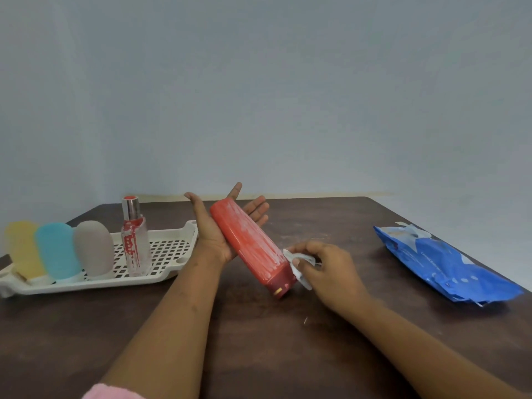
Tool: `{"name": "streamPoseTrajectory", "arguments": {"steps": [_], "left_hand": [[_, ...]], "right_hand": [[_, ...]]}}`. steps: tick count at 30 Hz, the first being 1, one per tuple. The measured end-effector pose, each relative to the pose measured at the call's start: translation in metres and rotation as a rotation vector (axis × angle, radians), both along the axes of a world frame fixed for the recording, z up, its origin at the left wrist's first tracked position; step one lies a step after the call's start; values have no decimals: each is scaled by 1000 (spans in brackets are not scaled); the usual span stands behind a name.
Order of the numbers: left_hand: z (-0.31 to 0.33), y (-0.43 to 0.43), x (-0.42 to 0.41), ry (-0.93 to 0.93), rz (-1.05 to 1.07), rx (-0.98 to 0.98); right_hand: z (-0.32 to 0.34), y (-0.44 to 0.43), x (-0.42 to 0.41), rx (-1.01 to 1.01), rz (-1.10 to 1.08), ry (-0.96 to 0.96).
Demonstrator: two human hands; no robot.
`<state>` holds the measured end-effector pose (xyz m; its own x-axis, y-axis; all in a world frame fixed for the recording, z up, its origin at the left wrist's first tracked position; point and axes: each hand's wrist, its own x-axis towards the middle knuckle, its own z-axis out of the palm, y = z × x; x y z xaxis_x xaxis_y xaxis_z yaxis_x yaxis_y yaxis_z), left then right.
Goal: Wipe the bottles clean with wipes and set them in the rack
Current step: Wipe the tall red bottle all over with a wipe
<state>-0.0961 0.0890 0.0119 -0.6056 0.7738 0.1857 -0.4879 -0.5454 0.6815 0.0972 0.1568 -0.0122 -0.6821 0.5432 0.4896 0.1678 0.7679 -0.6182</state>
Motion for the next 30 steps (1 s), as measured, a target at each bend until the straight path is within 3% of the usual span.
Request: {"name": "streamPoseTrajectory", "arguments": {"steps": [6, 13, 17, 25, 30], "left_hand": [[1, -3, -1, 73, 29, -48], [-1, -3, -4, 96, 70, -79], [-2, -4, -5, 117, 77, -85], [-2, -2, -8, 130, 108, -100], [-2, -2, -10, 140, 114, -119]], "right_hand": [[1, -10, 2, 125, 42, -3], [0, -28, 3, 530, 237, 12], [0, -35, 7, 714, 241, -73], [4, -24, 2, 691, 159, -48], [-3, -35, 0, 950, 302, -175]]}}
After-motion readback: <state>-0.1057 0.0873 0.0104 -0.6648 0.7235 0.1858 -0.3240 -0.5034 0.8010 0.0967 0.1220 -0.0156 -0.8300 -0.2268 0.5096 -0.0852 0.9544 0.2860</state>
